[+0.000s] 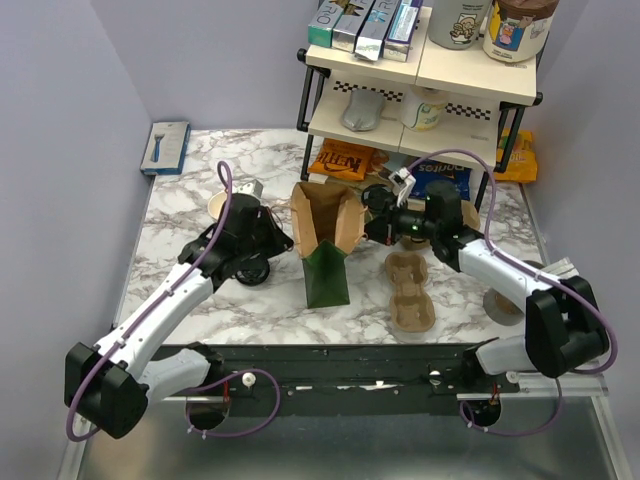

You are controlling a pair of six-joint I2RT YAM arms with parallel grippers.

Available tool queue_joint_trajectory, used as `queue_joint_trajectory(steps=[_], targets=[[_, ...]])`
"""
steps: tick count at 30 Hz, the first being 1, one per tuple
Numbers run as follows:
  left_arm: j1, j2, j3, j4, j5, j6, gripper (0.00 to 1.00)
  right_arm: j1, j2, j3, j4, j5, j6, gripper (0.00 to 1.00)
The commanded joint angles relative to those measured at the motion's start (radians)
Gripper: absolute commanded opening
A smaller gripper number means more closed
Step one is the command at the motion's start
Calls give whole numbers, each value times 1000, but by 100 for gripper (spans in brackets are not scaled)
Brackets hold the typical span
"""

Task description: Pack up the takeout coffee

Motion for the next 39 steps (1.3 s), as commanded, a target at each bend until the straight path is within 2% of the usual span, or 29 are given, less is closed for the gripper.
queue_joint_trajectory(steps=[1,3,4,6,7,9,10,12,13,15,16,20,22,28,32,39], targets=[[6,-36,1,35,53,-19,0,-5,-12,77,-47,-32,-1,11],[6,-58,20,34,39,-15,0,-5,-38,112,-83,-34,10,16],[6,-73,41,30,33,-15,0,-5,-64,128,-99,-28,23,24],[6,-78,69,15,22,-5,0,-7,-83,157,-154,-26,28,27],[6,-78,92,9,14,-5,0,-5,-92,184,-166,-27,36,35],[6,-72,106,-3,-6,-7,0,-5,-101,195,-174,-38,48,41],[6,-66,116,-6,-10,-7,0,-5,-103,200,-177,-46,53,49],[6,-59,124,-12,-14,-11,0,-5,-112,217,-194,-41,56,57],[6,-59,126,-12,-11,-13,0,-4,-119,221,-199,-43,54,69],[6,-62,129,-11,-14,-18,0,-5,-147,241,-214,-31,49,77],[6,-68,132,-11,-14,-19,0,-5,-159,249,-216,-31,51,85],[6,-78,144,-16,-27,-22,0,-5,-213,284,-260,24,71,96],[6,-79,153,-20,-33,-21,0,-7,-230,322,-312,75,85,100],[6,-99,169,-17,-37,-15,0,-5,-219,418,-487,343,134,100],[6,-125,184,-46,-75,-18,0,-5,-259,393,-480,500,143,100],[6,-196,173,-77,-176,-16,0,-7,-437,305,-492,627,194,100]])
